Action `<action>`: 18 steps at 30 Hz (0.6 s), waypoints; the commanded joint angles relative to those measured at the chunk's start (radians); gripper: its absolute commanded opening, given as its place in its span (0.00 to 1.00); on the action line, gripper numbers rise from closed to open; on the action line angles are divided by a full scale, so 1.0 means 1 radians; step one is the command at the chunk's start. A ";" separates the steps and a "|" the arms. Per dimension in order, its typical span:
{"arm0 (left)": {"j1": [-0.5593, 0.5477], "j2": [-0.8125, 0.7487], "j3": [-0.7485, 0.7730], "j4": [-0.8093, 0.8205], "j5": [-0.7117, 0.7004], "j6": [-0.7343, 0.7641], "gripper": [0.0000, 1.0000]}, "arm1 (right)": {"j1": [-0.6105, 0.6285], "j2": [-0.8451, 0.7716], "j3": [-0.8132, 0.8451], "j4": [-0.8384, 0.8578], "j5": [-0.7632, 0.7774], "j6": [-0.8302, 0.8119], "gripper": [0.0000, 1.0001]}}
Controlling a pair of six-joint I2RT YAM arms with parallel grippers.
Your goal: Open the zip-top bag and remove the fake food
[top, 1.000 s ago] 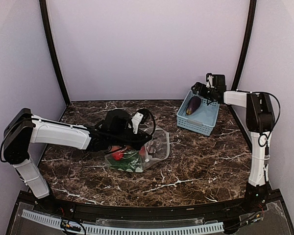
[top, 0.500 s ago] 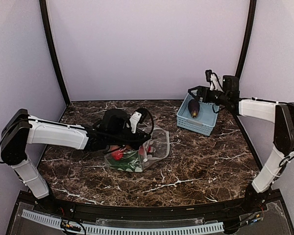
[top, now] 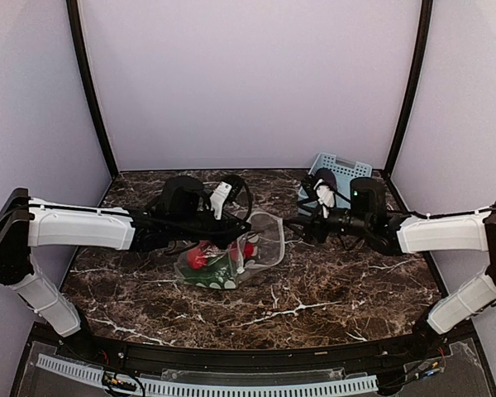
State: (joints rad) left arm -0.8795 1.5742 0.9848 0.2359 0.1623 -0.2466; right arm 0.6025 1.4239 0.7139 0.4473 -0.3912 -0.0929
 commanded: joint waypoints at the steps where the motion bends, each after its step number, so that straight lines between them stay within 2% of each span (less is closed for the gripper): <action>1: 0.005 -0.059 -0.023 -0.026 0.054 0.006 0.01 | 0.120 -0.012 -0.044 0.047 0.157 -0.201 0.69; 5: 0.005 -0.066 -0.024 -0.034 0.092 0.007 0.01 | 0.204 0.041 -0.031 0.037 0.251 -0.285 0.58; 10: 0.006 -0.061 -0.022 -0.043 0.135 -0.002 0.01 | 0.269 0.121 -0.006 0.078 0.333 -0.377 0.51; 14: 0.016 -0.063 -0.028 -0.043 0.153 -0.021 0.01 | 0.295 0.215 0.020 0.143 0.387 -0.448 0.40; 18: 0.029 -0.069 -0.035 -0.024 0.190 -0.042 0.01 | 0.306 0.334 0.071 0.209 0.463 -0.500 0.32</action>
State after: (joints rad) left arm -0.8665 1.5478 0.9695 0.2111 0.2966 -0.2630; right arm 0.8928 1.6669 0.7269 0.5369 -0.0345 -0.5068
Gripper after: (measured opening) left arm 0.008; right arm 0.358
